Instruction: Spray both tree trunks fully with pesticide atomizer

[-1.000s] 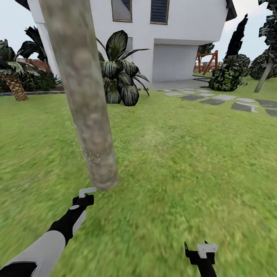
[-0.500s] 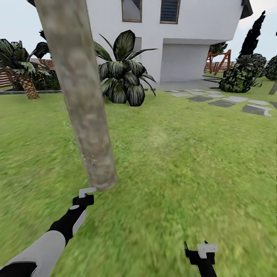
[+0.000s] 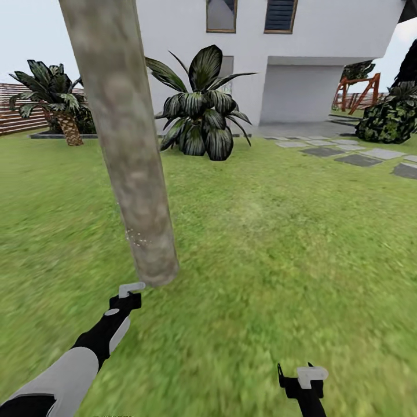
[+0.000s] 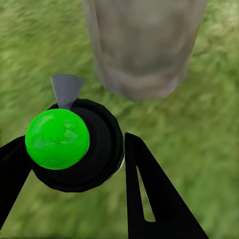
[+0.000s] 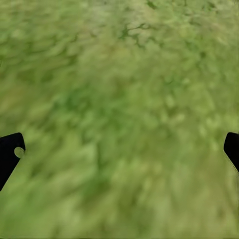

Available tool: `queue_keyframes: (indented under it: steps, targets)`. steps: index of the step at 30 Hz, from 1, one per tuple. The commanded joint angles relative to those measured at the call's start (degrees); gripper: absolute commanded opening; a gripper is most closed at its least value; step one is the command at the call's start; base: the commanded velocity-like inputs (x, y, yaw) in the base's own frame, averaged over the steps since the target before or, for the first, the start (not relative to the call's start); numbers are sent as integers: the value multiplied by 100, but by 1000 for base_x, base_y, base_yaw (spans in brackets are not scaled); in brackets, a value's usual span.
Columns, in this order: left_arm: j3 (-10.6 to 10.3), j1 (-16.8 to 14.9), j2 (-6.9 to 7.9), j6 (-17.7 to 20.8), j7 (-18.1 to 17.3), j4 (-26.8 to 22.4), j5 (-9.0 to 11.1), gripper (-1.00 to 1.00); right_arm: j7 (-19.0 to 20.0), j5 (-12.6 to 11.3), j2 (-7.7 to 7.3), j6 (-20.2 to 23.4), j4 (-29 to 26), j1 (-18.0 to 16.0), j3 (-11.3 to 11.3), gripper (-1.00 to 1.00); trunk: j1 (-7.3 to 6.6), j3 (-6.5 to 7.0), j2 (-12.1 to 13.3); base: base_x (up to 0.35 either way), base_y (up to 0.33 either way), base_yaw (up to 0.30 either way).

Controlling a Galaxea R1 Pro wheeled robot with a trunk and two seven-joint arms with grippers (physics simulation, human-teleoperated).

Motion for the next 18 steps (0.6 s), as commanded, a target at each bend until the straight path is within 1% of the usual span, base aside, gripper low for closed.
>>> queue_keyframes:
  steps: [1,10,18]
  targets:
    - [-1,0,0,0,0,-1,-2,-100,0,0,0,0,0,0,0,100,0,0,0,85,-268,276]
    - [-1,0,-9,0,0,1,-2,-100,0,2,0,0,0,0,0,100,0,0,0,81,-268,276]
    - [0,0,-16,0,0,-1,-2,-100,0,0,0,0,0,0,0,100,0,0,0,6,-271,276]
